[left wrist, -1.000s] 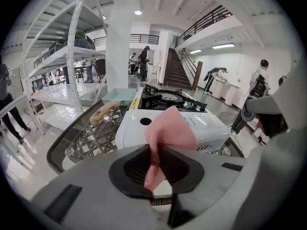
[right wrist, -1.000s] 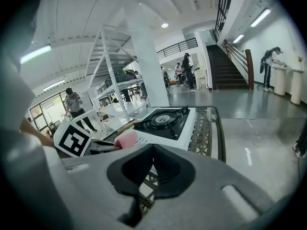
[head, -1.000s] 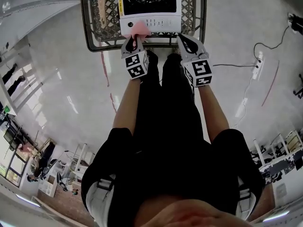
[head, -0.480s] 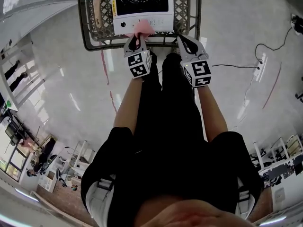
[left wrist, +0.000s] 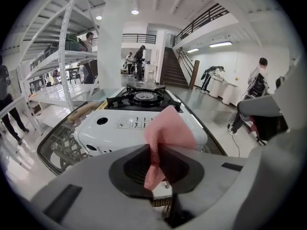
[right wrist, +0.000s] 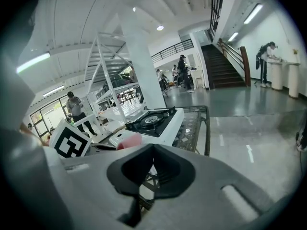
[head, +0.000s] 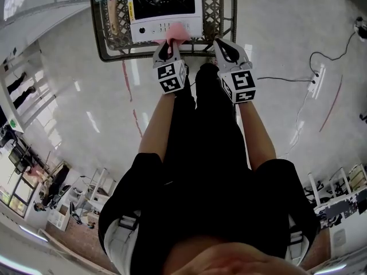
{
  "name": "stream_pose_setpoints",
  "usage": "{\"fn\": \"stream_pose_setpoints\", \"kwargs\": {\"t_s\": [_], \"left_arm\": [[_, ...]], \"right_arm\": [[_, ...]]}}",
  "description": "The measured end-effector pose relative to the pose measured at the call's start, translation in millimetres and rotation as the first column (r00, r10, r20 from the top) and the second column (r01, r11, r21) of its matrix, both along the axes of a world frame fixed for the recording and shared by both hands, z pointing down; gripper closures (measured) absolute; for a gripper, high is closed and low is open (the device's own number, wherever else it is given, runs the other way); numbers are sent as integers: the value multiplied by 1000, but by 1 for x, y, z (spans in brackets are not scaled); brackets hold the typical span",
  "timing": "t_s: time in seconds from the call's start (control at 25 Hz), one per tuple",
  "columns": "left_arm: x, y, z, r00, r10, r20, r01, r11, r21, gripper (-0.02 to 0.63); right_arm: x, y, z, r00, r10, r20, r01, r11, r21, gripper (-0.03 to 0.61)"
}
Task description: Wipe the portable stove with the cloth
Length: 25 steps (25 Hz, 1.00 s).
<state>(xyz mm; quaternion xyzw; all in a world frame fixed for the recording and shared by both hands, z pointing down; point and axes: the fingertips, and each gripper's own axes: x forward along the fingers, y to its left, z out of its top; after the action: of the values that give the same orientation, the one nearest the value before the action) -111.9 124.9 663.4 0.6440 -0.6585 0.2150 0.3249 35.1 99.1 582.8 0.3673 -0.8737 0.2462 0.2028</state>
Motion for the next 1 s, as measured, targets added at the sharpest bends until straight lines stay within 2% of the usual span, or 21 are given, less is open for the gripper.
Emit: {"fn": "stream_pose_setpoints", "kwargs": {"t_s": [0.48,0.72,0.84,1.0], "left_arm": [[46,-4,-2,998,52,-29,-52,999,-11,566],[70,-8,-4,994,100,-48,-100,995,-8,566],[72,-7,-6,996,81,-44,-82,997,-14,567],[80,-11,-9,996,89,-31,-89,996,-13,568]], "right_arm": [[21,-2,-4,1000,27,14,-27,1000,8,575],[41,-4,-4,997,81,10,-81,997,3,575],[48,-6,-9,994,104,23,-104,995,5,575],[58,-10,-13,996,84,19,-84,996,19,575]]}}
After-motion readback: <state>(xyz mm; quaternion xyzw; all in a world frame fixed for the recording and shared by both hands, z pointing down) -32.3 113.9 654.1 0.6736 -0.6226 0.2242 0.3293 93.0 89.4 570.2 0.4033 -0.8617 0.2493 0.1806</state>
